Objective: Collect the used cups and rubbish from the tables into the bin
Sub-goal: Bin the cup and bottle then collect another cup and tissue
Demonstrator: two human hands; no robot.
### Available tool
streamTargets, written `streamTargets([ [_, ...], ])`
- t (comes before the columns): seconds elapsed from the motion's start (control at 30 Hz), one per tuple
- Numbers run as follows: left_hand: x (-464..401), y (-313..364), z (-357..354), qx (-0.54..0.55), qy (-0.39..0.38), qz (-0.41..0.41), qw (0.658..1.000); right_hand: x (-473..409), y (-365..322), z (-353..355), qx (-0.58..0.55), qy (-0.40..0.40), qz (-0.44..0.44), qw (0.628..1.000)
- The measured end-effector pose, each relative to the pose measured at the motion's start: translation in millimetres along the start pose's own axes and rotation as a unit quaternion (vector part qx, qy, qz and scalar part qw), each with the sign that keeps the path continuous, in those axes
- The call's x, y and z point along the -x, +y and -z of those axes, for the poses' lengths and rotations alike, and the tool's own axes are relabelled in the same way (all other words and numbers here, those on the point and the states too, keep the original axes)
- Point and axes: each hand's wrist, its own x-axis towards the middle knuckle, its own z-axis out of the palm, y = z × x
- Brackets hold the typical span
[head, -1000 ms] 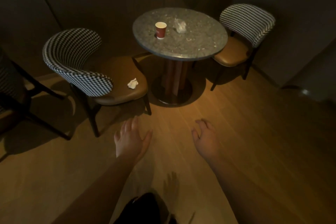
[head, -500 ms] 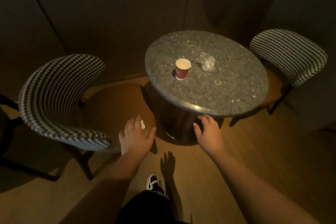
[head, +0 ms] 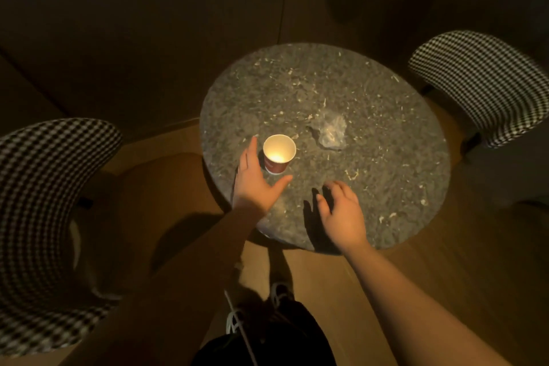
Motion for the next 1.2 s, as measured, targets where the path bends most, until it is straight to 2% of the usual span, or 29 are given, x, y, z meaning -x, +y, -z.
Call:
streamTargets([
  [0.1, -30.6, 2.3, -24.9, 0.0, 0.016, -0.003, 1.0, -31.2, 8.4, 3.1, 0.0, -0.011, 0.008, 1.0],
  [0.33, -58.7, -6.1, -49.9, -0.088, 0.036, -0.014, 0.995, -76.3, 21.4, 12.2, -0.001, -0.034, 0.047, 0.998],
  [0.53, -74.8, -2.7, -43.0, -0.075, 0.086, -0.003, 0.994, -144.8, 25.0, 20.1, 0.022, 0.001, 0.098, 0.995],
  [0.77, -74.5, -18.8, -15.5, -0.088, 0.139, 0.028, 0.986, -221.4, 33.0, -3.8, 0.137, -0.112, 0.108, 0.978],
  [0.87, -63.6, -27.7, -3.3, -0.096, 0.157, 0.045, 0.982, -221.8, 38.0, -16.1, 0.158, -0.14, 0.107, 0.972],
  [1.03, -34.0, -47.3, 27.8, -0.105, 0.19, 0.077, 0.973, -190.1, 24.0, -28.2, 0.187, -0.062, 0.146, 0.969],
  [1.2, 13.0, -72.0, 69.8, -0.115, 0.232, 0.115, 0.959, -141.0, -11.9, -46.4, 0.15, -0.082, 0.172, 0.97],
])
